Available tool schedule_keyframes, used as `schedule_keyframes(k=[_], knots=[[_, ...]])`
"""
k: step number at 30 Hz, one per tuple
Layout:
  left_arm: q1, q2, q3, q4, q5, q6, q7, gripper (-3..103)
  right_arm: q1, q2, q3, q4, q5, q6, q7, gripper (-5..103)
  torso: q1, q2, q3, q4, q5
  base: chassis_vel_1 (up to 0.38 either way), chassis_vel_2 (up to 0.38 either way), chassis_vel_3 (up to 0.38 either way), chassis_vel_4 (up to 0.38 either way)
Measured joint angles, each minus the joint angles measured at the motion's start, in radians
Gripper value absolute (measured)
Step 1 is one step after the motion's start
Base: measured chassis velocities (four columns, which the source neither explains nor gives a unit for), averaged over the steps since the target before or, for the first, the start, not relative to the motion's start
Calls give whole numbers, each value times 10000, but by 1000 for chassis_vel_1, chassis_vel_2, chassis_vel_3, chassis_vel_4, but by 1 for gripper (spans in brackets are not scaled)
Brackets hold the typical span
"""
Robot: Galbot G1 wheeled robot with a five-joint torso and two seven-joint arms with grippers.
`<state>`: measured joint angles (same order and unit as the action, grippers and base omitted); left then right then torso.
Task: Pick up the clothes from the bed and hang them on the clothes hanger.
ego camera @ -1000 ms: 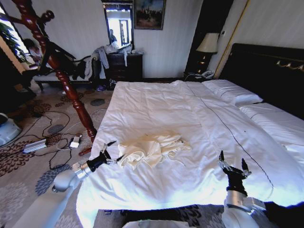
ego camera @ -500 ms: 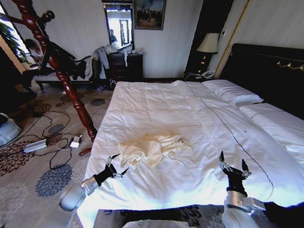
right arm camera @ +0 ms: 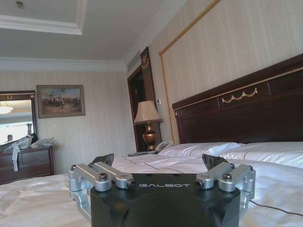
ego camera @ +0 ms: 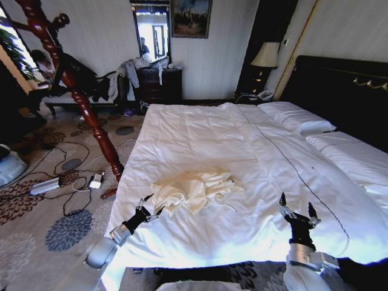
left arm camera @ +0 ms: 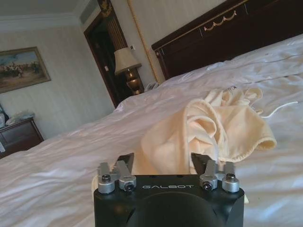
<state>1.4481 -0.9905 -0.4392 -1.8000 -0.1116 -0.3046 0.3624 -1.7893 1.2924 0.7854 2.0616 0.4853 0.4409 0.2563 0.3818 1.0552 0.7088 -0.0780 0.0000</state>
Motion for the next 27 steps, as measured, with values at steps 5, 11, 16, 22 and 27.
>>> schedule_keyframes(k=[5, 11, 16, 22, 27], knots=[[-73, -39, 31, 58, -93, 101, -15, 48, -18, 5, -11, 3, -12, 4, 1, 100, 0, 0, 0, 0, 0, 0, 0, 0, 0], [-121, -138, 71, -169, -545, 210, -106, 27, -64, 6, -10, 86, -24, 4, 1, 100, 0, 0, 0, 2, -2, 0, 0, 0, 0], [-680, 286, -7, -1047, -1878, 833, -746, 11, -86, -45, 68, 87, -20, 7, 18, 100, 0, 0, 0, 1, 0, 0, 0, 0, 0], [-2152, 1128, 60, -1659, -3656, 1731, -1888, 0, -76, -18, 22, 179, -29, -22, 23, 100, 0, 0, 1, -2, -1, 0, 0, 0, 0], [-3991, 2277, 112, -2134, -5660, 2519, -2562, 0, -138, -32, 45, 251, -51, -27, 26, 100, 1, -1, 2, 3, -8, 0, 0, 0, 0]])
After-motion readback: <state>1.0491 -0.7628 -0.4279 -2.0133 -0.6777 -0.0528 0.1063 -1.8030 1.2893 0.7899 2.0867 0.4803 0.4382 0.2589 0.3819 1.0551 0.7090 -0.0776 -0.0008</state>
